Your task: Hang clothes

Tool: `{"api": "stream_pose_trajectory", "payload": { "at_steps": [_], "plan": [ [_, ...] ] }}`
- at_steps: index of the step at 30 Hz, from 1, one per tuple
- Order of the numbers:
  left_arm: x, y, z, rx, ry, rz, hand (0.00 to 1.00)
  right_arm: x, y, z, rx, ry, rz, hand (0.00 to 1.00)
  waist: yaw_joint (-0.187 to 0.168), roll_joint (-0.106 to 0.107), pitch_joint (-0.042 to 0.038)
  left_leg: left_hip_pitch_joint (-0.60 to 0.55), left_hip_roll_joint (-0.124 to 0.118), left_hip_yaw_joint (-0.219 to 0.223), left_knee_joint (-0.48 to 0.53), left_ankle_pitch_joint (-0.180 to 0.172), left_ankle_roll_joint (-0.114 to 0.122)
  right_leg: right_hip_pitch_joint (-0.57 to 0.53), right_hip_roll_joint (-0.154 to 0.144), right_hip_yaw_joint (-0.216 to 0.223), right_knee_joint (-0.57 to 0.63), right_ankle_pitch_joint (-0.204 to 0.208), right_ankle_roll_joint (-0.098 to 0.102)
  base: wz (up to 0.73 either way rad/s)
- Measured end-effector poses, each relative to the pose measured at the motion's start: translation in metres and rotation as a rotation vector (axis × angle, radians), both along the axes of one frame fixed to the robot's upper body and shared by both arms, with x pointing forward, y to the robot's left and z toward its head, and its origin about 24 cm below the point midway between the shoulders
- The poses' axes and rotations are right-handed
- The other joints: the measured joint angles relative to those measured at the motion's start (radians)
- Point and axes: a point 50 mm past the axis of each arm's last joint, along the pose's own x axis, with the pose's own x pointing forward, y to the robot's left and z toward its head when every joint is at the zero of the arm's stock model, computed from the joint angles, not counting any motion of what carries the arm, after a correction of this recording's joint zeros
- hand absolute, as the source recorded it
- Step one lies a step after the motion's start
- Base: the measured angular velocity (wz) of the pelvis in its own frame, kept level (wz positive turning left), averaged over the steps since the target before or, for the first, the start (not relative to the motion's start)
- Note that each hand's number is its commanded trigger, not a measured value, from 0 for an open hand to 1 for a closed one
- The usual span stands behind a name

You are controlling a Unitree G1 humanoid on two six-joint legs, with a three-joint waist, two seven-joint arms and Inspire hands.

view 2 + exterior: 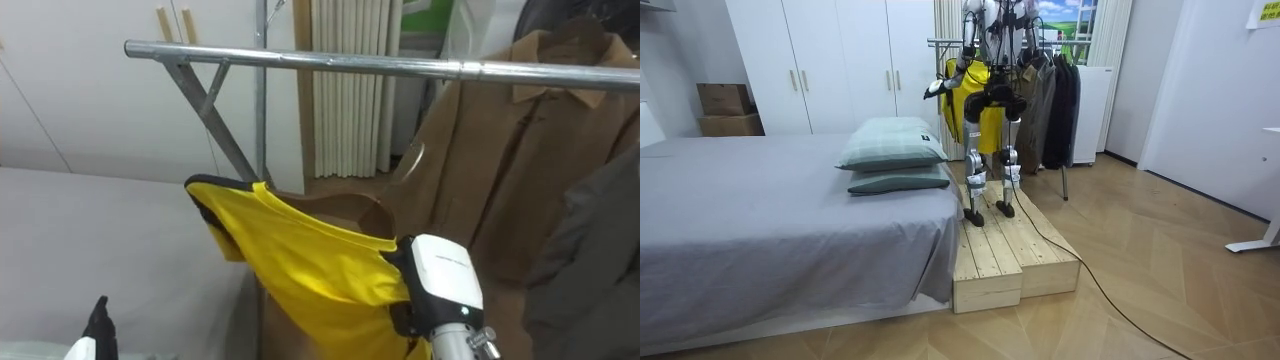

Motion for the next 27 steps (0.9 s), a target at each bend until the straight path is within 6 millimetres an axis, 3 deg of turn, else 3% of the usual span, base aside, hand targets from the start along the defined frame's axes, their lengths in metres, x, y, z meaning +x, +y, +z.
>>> {"api": "stream_pose_trajectory", "payload": {
  "at_steps": [3,9,14,27],
  "plan": [
    [-0.005,0.004,-0.004,0.008,0.025,0.005,0.0,0.001,-0.008,0.002,-0.009,-0.013,-0.028,1.0,-0.002,-0.009,0.0051,0.003,0.0,0.004,0.0,0.0,0.0,0.004,0.002,0.007,-0.003,0.0,0.0,-0.1],
    [-0.008,0.005,-0.006,-0.003,0.043,-0.009,0.0,0.003,-0.012,0.017,-0.077,-0.077,-0.012,1.0,-0.001,-0.02,0.0034,0.013,0.0,0.025,-0.001,0.0,0.0,0.003,0.004,0.028,-0.008,0.0,0.0,-0.1],
    [-0.007,0.006,-0.006,-0.007,0.049,-0.021,0.0,0.004,-0.011,0.019,-0.078,-0.084,-0.009,1.0,-0.001,-0.038,-0.0075,0.016,0.004,0.025,-0.001,0.0,0.0,0.006,0.015,0.039,-0.014,0.003,-0.001,-0.07],
    [-0.013,0.003,-0.009,-0.009,0.072,-0.037,0.0,0.004,-0.014,0.021,-0.073,-0.095,-0.018,1.0,0.002,-0.03,-0.0011,0.036,0.012,0.028,-0.02,-0.007,-0.002,0.023,0.029,0.046,-0.035,0.013,0.001,-0.02]
  ]
}}
